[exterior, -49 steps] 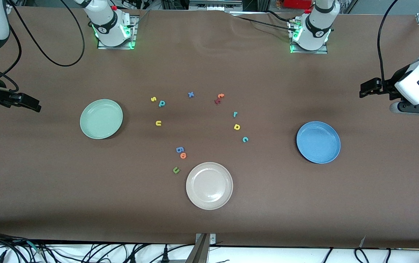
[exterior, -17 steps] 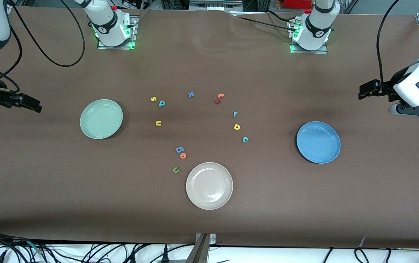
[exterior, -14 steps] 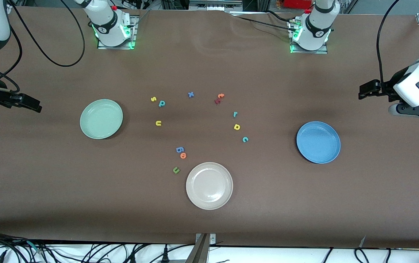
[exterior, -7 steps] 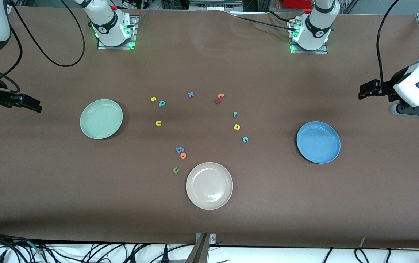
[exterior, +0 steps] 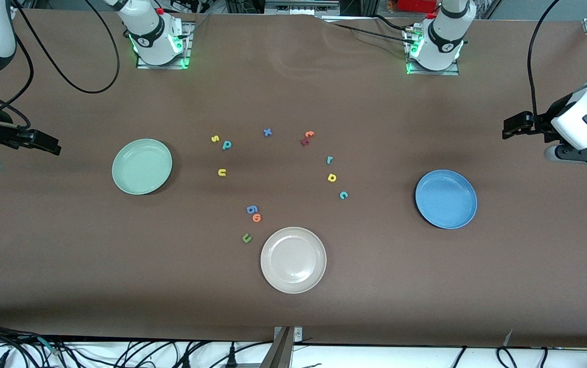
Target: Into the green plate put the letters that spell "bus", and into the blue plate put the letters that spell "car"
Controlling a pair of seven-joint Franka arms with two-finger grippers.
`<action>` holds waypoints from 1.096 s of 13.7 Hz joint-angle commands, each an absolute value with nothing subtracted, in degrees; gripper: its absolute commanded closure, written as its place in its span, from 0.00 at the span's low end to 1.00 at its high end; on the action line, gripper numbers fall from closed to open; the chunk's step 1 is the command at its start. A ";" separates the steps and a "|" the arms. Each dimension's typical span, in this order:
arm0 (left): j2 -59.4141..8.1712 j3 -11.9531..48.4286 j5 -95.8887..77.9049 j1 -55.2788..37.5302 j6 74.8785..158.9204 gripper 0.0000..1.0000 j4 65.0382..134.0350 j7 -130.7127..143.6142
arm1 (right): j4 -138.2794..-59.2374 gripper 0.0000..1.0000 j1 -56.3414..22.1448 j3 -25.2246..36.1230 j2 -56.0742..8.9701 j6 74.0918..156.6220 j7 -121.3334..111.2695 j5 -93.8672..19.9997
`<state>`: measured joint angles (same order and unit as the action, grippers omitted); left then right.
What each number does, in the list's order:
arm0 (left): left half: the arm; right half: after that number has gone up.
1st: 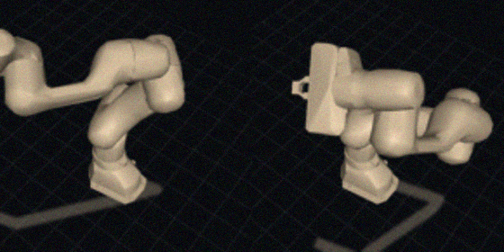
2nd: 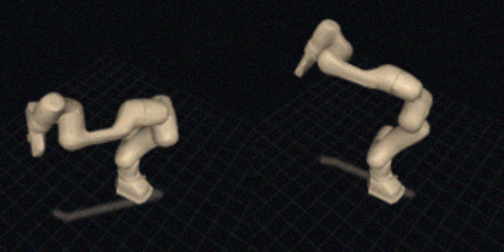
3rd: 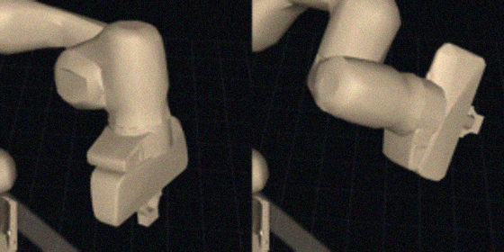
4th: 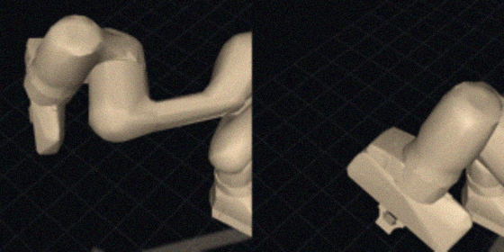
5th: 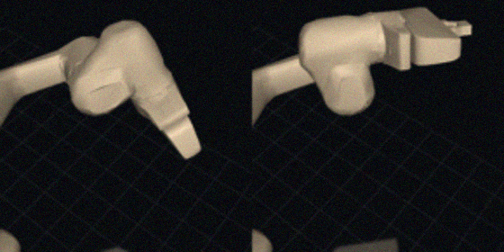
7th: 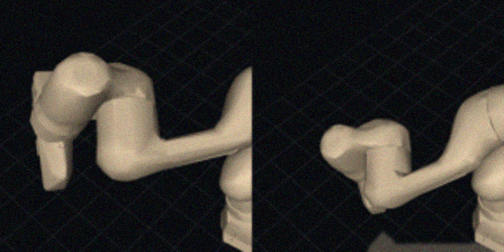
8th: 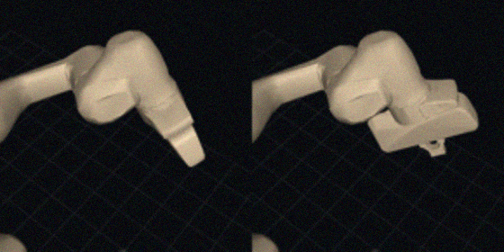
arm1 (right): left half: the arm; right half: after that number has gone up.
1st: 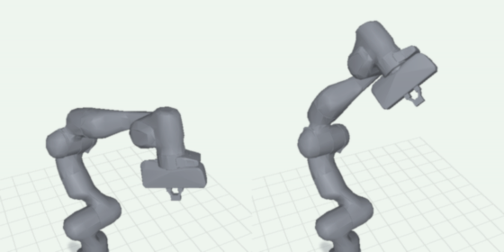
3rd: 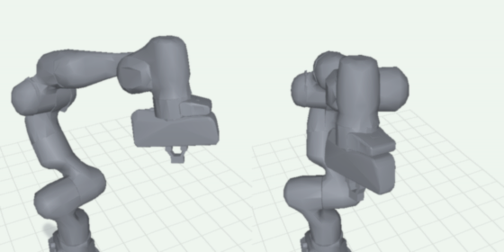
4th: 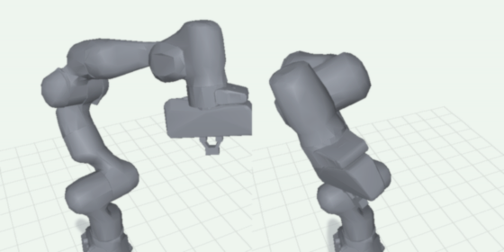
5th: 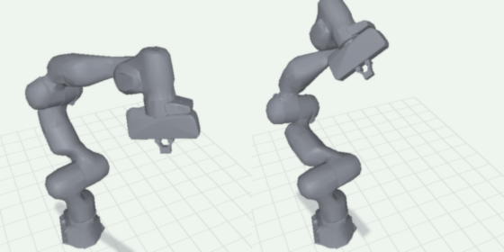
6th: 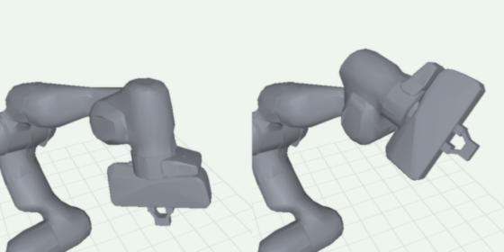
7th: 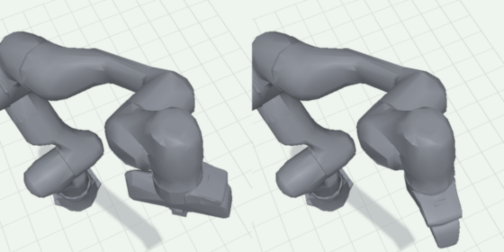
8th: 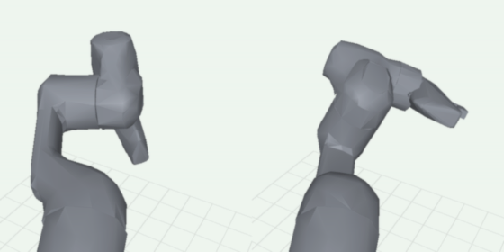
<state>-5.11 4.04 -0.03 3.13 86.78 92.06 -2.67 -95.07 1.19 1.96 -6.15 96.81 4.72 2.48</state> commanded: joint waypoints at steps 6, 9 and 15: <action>-5.80 3.87 -0.97 2.90 86.57 0.00 90.61 -2.29 | -93.96 0.00 0.88 2.02 -6.15 94.31 5.18 1.67; -5.80 3.87 -1.05 2.90 86.57 0.00 90.53 -2.11 | -93.96 0.00 0.70 1.93 -6.24 94.31 5.19 1.84; -5.80 3.87 -1.05 2.90 86.57 0.00 90.53 -2.20 | -93.96 0.00 0.79 2.11 -6.24 94.31 5.10 2.11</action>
<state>-5.11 4.04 -0.03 3.12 86.78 92.06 -2.67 -95.06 1.04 1.86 -6.15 95.45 4.72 2.48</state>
